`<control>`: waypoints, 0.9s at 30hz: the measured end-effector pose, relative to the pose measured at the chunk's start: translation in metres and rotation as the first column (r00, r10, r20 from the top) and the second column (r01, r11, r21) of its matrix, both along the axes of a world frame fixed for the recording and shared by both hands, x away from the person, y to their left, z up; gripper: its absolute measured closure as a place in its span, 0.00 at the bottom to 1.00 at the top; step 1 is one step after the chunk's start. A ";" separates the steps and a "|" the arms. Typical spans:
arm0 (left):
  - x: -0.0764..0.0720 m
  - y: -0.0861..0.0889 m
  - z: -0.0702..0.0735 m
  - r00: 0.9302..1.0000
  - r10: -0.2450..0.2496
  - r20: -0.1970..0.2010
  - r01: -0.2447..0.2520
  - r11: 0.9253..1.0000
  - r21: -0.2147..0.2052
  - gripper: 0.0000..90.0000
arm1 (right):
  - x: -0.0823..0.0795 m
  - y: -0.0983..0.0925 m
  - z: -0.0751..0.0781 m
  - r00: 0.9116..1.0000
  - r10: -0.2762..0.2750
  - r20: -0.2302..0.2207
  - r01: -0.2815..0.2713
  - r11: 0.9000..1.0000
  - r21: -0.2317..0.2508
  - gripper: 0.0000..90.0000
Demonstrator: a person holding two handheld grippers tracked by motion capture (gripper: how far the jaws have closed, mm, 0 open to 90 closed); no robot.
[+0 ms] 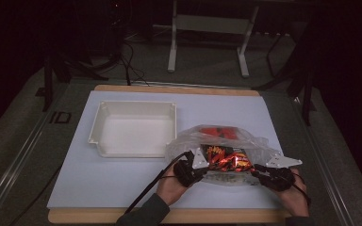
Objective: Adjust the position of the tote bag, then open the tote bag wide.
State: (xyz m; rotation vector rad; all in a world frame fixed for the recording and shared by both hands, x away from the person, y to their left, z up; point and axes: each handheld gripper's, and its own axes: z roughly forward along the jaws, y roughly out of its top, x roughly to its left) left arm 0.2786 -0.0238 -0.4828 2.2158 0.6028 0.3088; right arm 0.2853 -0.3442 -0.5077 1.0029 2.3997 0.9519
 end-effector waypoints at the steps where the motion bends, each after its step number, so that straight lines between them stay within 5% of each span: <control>1: 0.000 0.000 0.001 1.000 0.002 0.001 -0.002 1.000 -0.005 0.98 | 0.000 0.000 0.000 1.000 0.000 -0.001 0.000 1.000 0.000 0.76; 13: 0.003 0.003 0.009 1.000 0.011 0.015 -0.011 1.000 -0.016 0.98 | -0.002 0.000 0.004 1.000 0.002 0.018 -0.003 1.000 0.024 0.76; 20: 0.005 0.006 0.013 1.000 0.008 0.020 -0.008 1.000 -0.028 0.98 | -0.009 0.005 0.017 0.996 0.047 0.070 -0.053 0.994 0.096 0.69; 27: 0.006 0.007 0.014 1.000 0.009 0.018 -0.008 0.999 -0.045 0.97 | -0.010 0.014 0.028 0.990 0.078 0.116 -0.091 0.990 0.106 0.65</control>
